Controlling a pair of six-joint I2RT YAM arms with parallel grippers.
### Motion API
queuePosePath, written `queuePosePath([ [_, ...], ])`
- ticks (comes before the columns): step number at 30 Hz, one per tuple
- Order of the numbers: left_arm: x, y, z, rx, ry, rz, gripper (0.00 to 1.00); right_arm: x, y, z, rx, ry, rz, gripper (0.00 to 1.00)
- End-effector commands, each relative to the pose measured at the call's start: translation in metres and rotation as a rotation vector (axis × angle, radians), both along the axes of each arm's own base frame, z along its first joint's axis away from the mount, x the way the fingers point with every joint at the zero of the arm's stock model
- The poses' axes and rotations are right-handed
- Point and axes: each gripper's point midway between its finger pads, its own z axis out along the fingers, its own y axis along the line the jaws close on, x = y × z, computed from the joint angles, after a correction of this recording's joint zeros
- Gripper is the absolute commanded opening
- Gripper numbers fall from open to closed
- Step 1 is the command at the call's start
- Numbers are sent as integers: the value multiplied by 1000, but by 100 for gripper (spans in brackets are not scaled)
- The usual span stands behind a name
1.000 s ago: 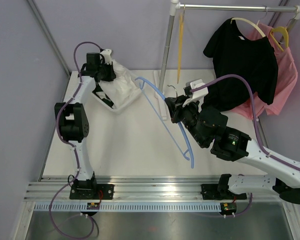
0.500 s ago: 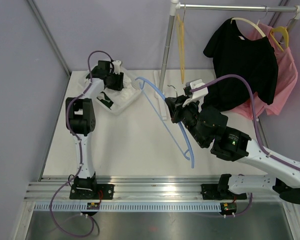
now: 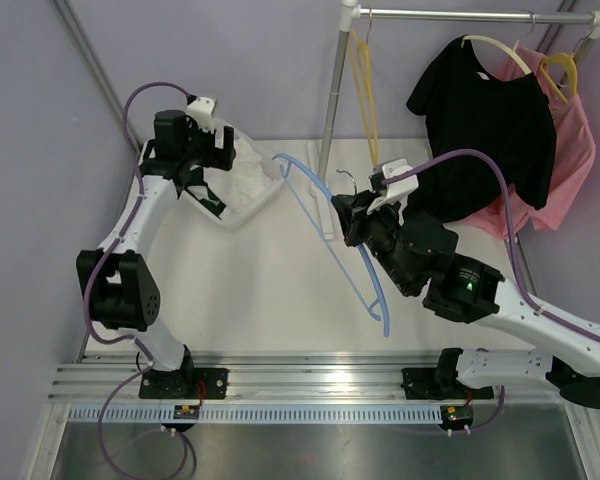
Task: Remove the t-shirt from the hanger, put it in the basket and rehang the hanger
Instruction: Place the tshirt into the basket, then hang the hanger back to the clothesline with the right arm
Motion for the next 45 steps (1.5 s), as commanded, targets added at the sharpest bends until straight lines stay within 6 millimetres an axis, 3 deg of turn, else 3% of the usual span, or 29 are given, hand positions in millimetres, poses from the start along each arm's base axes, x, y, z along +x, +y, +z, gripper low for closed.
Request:
queuePosePath([
  [1,-29,-16,54,-97,-148,-74,99,-3,-5,27,56,-28,2,0],
  [3,-46,-24,66,-153,-193,-102,99,-5,-6,23,33,-4,11,0],
  [5,-75,-37,68,-204,-255,-167,99,-8,-7,12,-14,35,18,0],
  [6,-85,-42,62,-248,-251,-177,99,-9,-8,13,-4,54,20,0],
  [7,-101,-54,43,-263,-230,-217,99,-11,-12,2,-50,86,20,0],
  [8,-113,-58,58,-266,-302,-238,99,-12,-15,-2,-66,99,13,0],
  [12,-144,-86,55,-208,-352,-314,99,-12,-39,-22,-117,186,-91,0],
  [20,-165,-106,40,-166,-343,-395,99,-14,-121,-51,-172,291,-439,0],
  [26,-163,-107,37,-157,-332,-392,99,-22,-157,-61,-167,304,-558,0],
  [30,-163,-107,38,-155,-332,-397,99,-23,-183,-53,-121,271,-691,0],
  [33,-164,-111,35,-155,-323,-412,99,-20,-188,-43,-132,220,-712,0],
  [34,-165,-111,34,-154,-317,-416,99,-15,-181,-33,-70,197,-707,0],
  [35,-164,-112,35,-152,-319,-418,99,-13,-183,-33,-166,154,-719,0],
  [37,-165,-114,30,-150,-307,-429,99,-8,-180,-12,-50,104,-727,0],
  [38,-165,-115,31,-150,-308,-432,99,-7,-180,-17,-166,75,-721,0],
  [39,-165,-116,30,-151,-303,-438,99,-9,-187,-8,-132,55,-708,0],
  [40,-165,-117,30,-150,-300,-441,99,-6,-180,11,4,29,-687,0],
  [41,-166,-118,29,-152,-296,-445,99,-5,-177,6,-89,-5,-651,0],
  [43,-166,-119,28,-149,-295,-451,99,-10,-189,27,48,-45,-630,0],
  [45,-167,-119,27,-148,-294,-456,99,-12,-191,33,52,-69,-605,0],
])
